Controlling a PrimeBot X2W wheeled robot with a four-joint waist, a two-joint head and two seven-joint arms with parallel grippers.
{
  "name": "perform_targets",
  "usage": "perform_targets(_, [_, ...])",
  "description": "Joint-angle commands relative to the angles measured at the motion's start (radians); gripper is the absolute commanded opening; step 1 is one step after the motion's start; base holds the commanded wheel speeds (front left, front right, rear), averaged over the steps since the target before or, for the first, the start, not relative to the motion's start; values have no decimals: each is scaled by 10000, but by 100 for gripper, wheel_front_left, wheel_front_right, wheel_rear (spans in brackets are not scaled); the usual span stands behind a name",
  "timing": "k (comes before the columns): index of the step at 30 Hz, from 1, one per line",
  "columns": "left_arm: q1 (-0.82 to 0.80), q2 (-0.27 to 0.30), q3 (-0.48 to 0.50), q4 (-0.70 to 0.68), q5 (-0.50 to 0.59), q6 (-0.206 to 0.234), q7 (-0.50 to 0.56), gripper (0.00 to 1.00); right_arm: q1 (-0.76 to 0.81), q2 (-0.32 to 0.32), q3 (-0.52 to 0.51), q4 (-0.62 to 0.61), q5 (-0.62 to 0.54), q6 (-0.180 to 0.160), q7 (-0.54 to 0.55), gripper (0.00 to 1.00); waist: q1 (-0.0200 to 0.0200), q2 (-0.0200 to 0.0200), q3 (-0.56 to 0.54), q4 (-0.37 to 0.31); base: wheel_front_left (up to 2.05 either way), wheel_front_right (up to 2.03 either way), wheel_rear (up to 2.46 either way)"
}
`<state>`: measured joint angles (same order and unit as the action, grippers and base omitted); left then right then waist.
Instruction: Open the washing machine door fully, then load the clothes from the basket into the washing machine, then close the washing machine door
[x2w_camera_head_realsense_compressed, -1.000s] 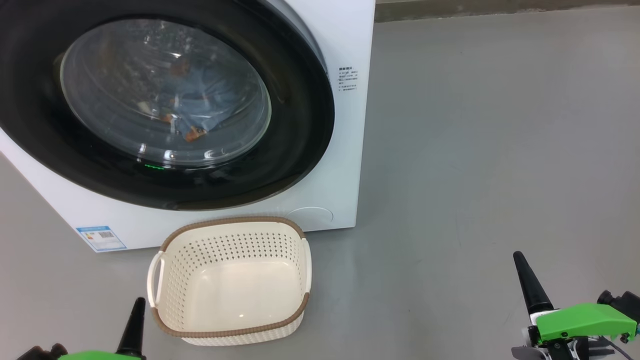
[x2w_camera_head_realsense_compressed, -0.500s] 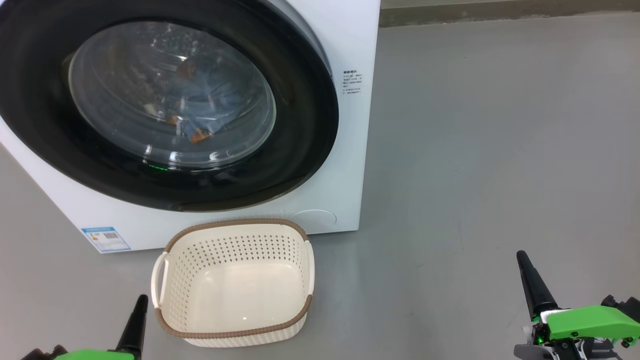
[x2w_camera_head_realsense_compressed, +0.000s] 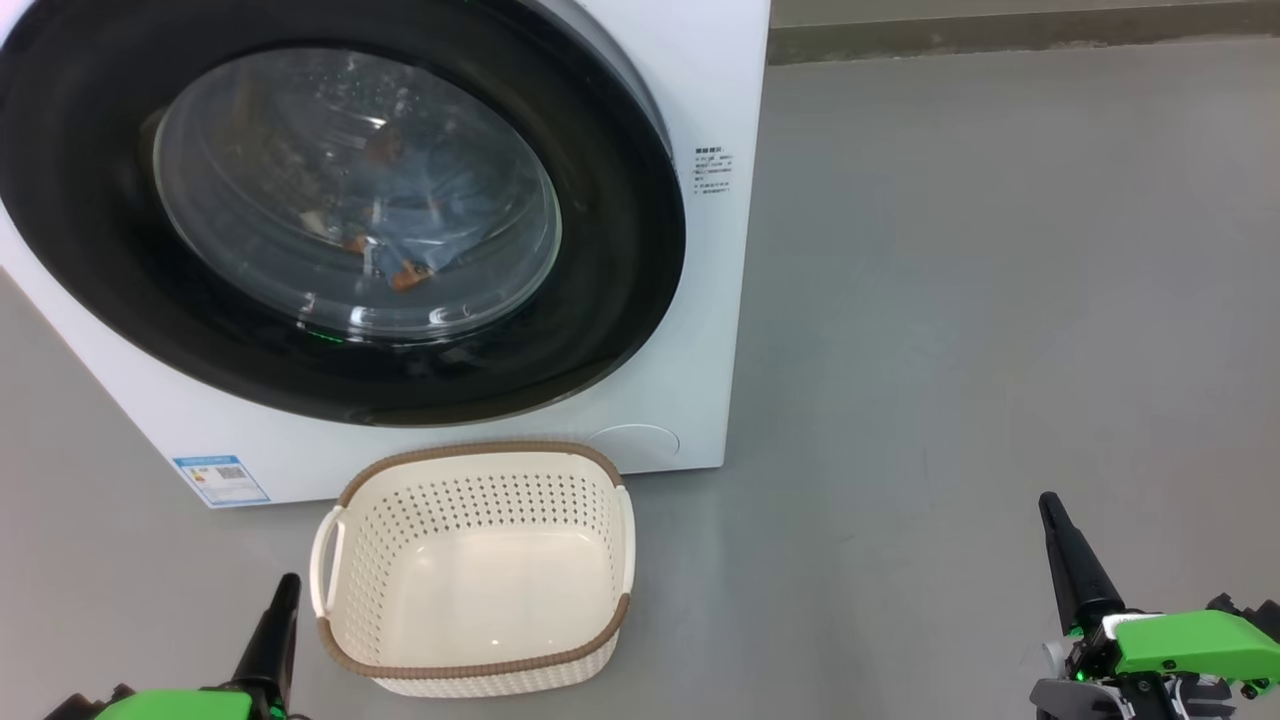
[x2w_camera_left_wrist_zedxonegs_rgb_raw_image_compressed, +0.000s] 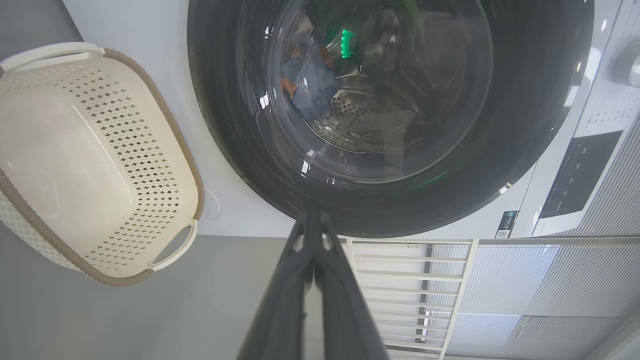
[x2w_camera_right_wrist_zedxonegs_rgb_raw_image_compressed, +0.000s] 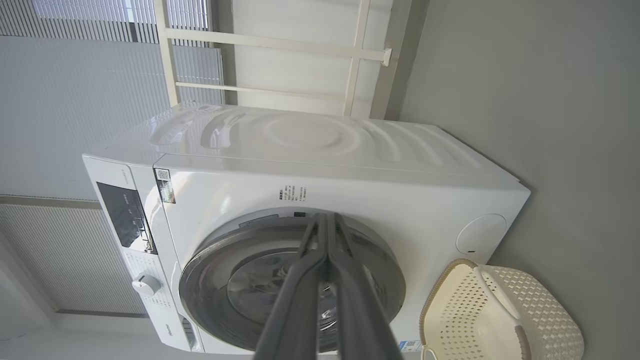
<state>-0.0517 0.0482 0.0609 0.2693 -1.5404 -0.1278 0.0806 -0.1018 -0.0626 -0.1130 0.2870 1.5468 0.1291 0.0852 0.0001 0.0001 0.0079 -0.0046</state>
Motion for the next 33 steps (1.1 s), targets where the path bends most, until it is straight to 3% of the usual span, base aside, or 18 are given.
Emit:
perform_targets(1, [-490, 130, 368, -238, -238, -28, 96, 0, -69, 12, 137, -336, 202, 15, 86, 0, -1, -1, -9, 9, 0, 0, 0])
perform_targets(7, [-556, 86, 445, -241, -751, -29, 258, 0, -57, 89, 32, -424, 651, 16, 248, 0, -1, -1, -48, 46, 0, 0, 0])
perform_targets(33, [-559, 65, 474, -241, -727, -29, 282, 0, -59, 100, 15, -423, 637, 16, 261, 0, -1, -1, -48, 46, 0, 0, 0])
